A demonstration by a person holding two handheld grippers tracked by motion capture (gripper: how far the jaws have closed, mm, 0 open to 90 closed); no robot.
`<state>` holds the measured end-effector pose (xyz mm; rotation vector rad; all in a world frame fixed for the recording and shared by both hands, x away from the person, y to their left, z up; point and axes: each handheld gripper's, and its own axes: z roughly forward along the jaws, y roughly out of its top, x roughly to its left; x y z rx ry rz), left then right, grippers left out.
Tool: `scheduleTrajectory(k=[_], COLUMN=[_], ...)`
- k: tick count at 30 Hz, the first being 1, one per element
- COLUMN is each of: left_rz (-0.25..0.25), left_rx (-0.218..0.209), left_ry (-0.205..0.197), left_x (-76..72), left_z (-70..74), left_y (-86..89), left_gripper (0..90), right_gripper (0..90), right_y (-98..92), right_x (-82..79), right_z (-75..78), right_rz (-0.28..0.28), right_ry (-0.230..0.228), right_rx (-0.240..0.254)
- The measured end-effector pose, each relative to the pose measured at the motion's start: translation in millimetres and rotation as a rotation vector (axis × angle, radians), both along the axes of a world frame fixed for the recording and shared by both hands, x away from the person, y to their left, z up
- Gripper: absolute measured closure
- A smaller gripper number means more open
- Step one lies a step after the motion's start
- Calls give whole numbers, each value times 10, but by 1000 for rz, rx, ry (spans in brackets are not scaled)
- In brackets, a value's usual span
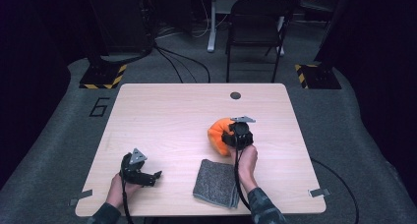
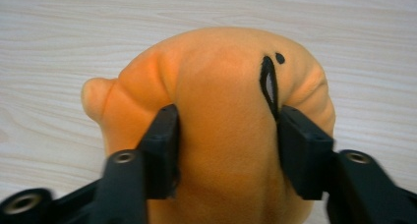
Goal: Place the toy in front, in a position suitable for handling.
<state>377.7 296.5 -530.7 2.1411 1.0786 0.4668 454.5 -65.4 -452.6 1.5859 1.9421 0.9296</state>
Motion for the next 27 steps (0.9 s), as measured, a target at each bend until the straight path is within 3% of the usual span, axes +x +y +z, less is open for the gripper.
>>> scheduleTrajectory(k=[1, 4, 7, 8, 9, 10, 12, 13, 16, 19, 20, 26, 27], left_rz=[0, -1, 0, 0, 0, -1, 0, -1, 0, 0, -2, -1, -1], left_rx=[0, 2, 0, 0, 0, 2, 0, 1, -1, 0, 3, 1, 3], left_ry=[0, -1, 0, 0, 0, -1, 0, 0, 0, 0, -1, -1, -1], left_x=[0, 1, 0, 0, 0, 1, 0, 1, 0, 0, 1, 1, 1], left_z=[0, 1, 0, 0, 0, 1, 0, 1, 0, 0, 1, 1, 1], left_y=[0, 1, 0, 0, 0, 1, 0, 1, 0, 0, 1, 1, 1], left_gripper=[0, 0, 0, 0, 0, 0, 0, 0, 0, 0, 0, 0, 0], right_gripper=[329, 289, 228, 183, 128, 73, 48, 0, 0, 0, 0, 0, 0], right_y=[-29, -89, -200, -241, -311, -335, -368, -444, -513, -609, -609, -610, -569], right_x=[-4, -17, -36, -45, -41, -43, -40, -25, -3, 72, 72, 243, 302], right_z=[29, 77, 153, 175, 209, 219, 228, 232, 234, 244, 244, 236, 223], right_rz=[12, 41, 139, 168, 241, 253, 279, 319, 355, 447, 447, 520, 552], right_ry=[-12, -28, -46, -54, -41, -34, -26, -21, -20, -22, -22, -7, -3], right_rx=[2, -5, 14, 0, -9, -18, -20, -12, 3, 16, 16, -23, -30])
